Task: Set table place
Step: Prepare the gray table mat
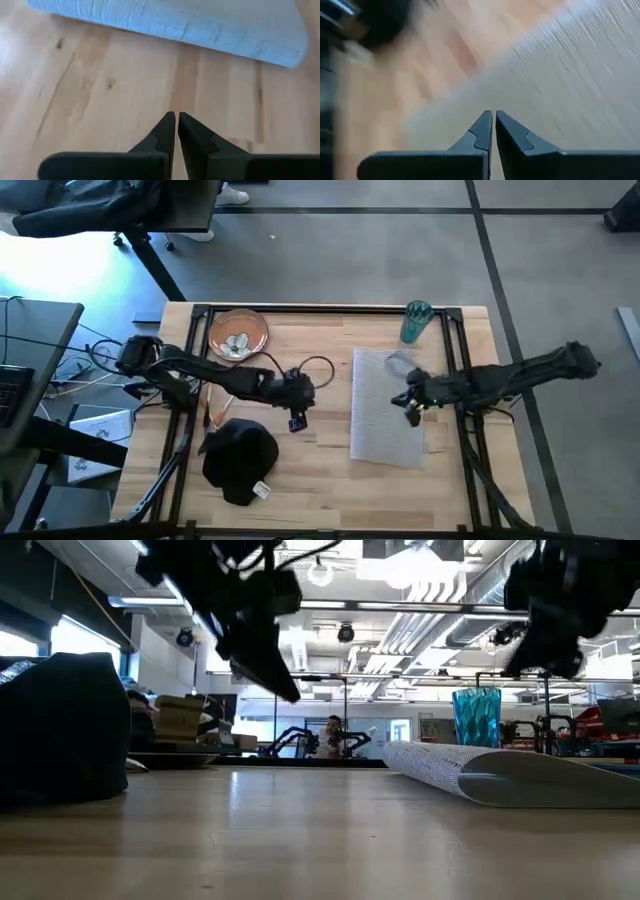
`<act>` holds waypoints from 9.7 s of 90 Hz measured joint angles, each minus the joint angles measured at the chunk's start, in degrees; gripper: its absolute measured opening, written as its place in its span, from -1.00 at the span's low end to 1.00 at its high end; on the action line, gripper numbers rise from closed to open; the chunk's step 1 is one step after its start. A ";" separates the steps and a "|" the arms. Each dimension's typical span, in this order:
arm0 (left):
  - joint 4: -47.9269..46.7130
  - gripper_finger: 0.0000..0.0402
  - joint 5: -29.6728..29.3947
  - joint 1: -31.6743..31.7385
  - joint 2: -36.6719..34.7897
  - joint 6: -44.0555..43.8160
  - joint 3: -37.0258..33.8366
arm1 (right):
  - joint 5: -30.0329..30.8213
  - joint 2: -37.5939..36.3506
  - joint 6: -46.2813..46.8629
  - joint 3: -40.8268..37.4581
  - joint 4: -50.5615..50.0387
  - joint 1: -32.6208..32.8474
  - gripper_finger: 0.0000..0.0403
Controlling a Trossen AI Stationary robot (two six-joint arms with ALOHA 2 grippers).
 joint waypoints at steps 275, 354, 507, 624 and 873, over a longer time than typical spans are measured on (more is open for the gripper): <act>-16.07 -0.95 7.31 2.51 30.24 8.04 32.46 | -3.48 25.29 31.83 -3.07 3.10 19.18 -0.98; -5.01 -0.95 8.80 -0.40 28.57 7.93 31.52 | 13.21 24.97 26.61 -2.61 14.14 22.65 -0.98; -25.19 -0.26 -1.86 -8.53 26.59 4.41 44.11 | 19.69 25.34 3.98 -2.45 29.69 10.09 -0.98; -16.55 -0.72 -11.71 -5.92 31.11 5.33 44.04 | 20.46 25.34 7.50 -2.45 30.24 7.94 -0.98; -82.17 -0.23 5.77 -7.98 3.09 -2.70 39.76 | -5.32 28.27 17.76 -2.03 11.30 12.16 -0.98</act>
